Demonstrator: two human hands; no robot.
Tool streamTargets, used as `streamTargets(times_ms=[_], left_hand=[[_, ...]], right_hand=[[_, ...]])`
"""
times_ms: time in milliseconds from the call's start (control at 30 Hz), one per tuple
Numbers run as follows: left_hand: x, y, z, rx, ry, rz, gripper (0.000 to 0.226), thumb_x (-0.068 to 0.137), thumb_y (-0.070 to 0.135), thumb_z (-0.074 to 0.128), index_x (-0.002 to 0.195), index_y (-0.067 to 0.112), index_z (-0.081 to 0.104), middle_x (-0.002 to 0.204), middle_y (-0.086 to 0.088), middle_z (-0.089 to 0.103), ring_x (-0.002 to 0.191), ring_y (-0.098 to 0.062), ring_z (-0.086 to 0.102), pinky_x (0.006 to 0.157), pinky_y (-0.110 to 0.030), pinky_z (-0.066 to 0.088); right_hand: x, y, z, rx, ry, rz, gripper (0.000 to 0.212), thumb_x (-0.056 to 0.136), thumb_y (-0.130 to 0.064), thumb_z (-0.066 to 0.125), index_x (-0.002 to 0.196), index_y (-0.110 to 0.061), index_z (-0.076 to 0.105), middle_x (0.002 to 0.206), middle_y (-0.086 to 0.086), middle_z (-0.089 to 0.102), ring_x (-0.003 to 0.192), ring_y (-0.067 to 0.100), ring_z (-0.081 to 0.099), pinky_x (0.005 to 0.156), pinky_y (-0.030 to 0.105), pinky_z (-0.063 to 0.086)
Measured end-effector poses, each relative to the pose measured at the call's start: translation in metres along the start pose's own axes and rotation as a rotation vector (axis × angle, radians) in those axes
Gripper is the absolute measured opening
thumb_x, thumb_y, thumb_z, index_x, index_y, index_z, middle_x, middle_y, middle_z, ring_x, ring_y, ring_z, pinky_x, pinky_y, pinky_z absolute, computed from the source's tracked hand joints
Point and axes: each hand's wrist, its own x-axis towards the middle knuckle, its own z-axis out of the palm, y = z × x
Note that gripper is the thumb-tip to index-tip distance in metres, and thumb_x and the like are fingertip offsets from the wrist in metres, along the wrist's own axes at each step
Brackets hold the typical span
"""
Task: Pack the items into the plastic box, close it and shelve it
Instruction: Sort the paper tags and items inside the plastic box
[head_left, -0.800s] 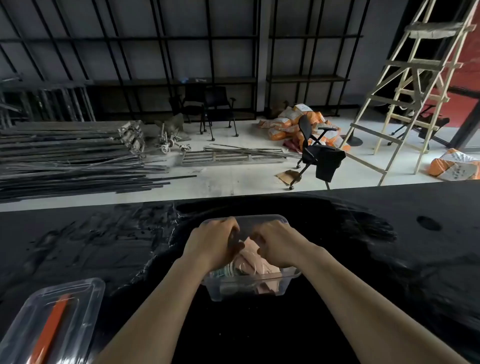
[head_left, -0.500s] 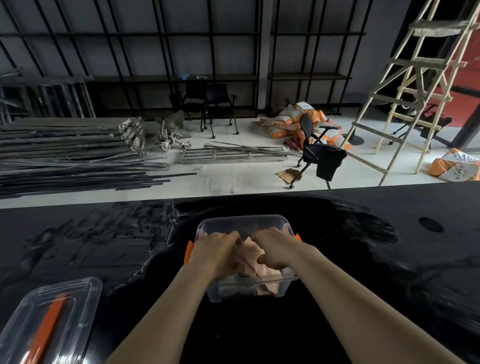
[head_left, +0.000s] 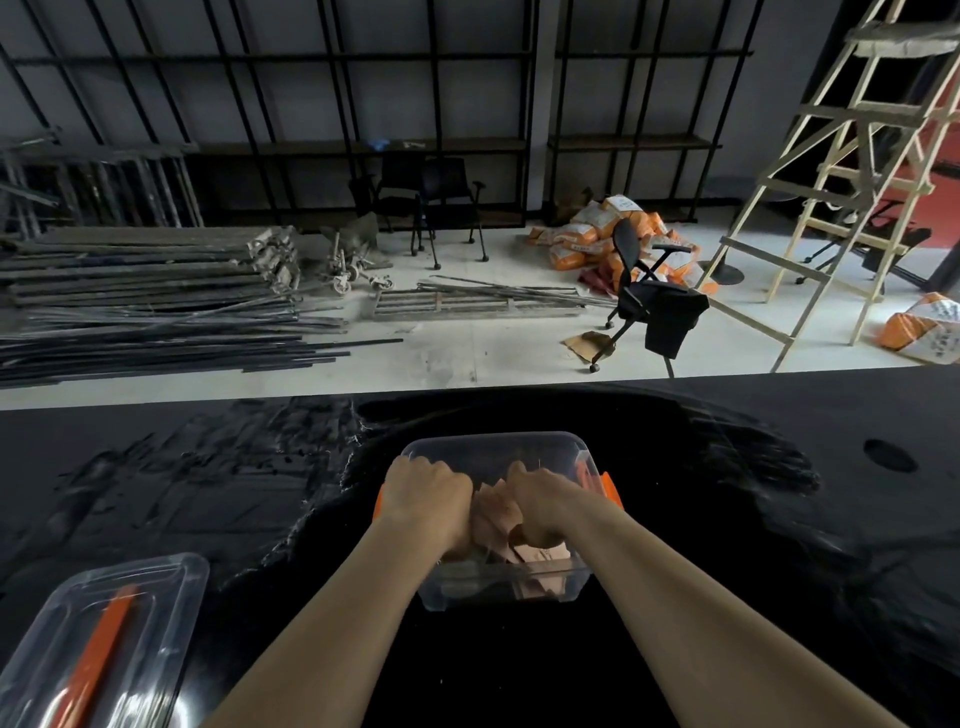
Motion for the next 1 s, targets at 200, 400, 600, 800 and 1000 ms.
streamTargets(times_ms=[200, 400, 600, 800, 1000], left_hand=[[0.008, -0.006, 0.008, -0.052, 0.021, 0.081, 0.068, 0.087, 0.057, 0.06, 0.137, 0.012, 0.049, 0.138, -0.01, 0.059, 0.138, -0.033, 0.038, 0.116, -0.047, 0.026], [0.01, -0.004, 0.011, -0.121, -0.061, 0.097, 0.063, 0.093, 0.038, 0.06, 0.145, 0.008, 0.042, 0.14, -0.017, 0.057, 0.138, -0.034, 0.044, 0.12, -0.048, 0.024], [0.013, -0.005, 0.013, -0.179, -0.03, 0.11, 0.067, 0.092, 0.036, 0.066, 0.148, 0.01, 0.039, 0.136, -0.012, 0.063, 0.133, -0.031, 0.051, 0.119, -0.047, 0.023], [0.019, -0.009, 0.014, -0.193, -0.036, 0.15, 0.069, 0.086, 0.048, 0.066, 0.139, 0.013, 0.041, 0.126, -0.005, 0.07, 0.126, -0.028, 0.06, 0.113, -0.046, 0.027], [0.02, -0.014, 0.018, -0.27, 0.016, 0.147, 0.084, 0.083, 0.048, 0.065, 0.151, 0.011, 0.033, 0.125, -0.008, 0.072, 0.125, -0.035, 0.061, 0.113, -0.046, 0.037]], right_hand=[[0.024, -0.001, 0.004, -0.038, -0.104, -0.045, 0.063, 0.088, -0.024, 0.073, 0.144, -0.013, 0.046, 0.136, 0.009, 0.053, 0.124, 0.028, 0.054, 0.09, 0.036, 0.045], [0.029, 0.002, 0.005, 0.061, -0.071, -0.062, 0.043, 0.095, -0.028, 0.061, 0.136, -0.019, 0.057, 0.135, 0.01, 0.058, 0.124, 0.033, 0.056, 0.093, 0.045, 0.044], [0.02, -0.002, -0.004, 0.055, -0.132, -0.022, 0.042, 0.096, -0.022, 0.062, 0.136, -0.013, 0.057, 0.131, 0.011, 0.061, 0.103, 0.027, 0.057, 0.079, 0.035, 0.04], [-0.012, -0.001, -0.027, 0.06, 0.026, -0.003, 0.037, 0.101, -0.026, 0.049, 0.131, -0.008, 0.06, 0.134, 0.018, 0.06, 0.125, 0.038, 0.055, 0.099, 0.049, 0.044], [-0.016, -0.002, -0.049, -0.078, 0.087, -0.056, 0.025, 0.077, -0.019, 0.075, 0.098, -0.017, 0.061, 0.085, 0.002, 0.062, 0.079, 0.024, 0.062, 0.066, 0.031, 0.05]])
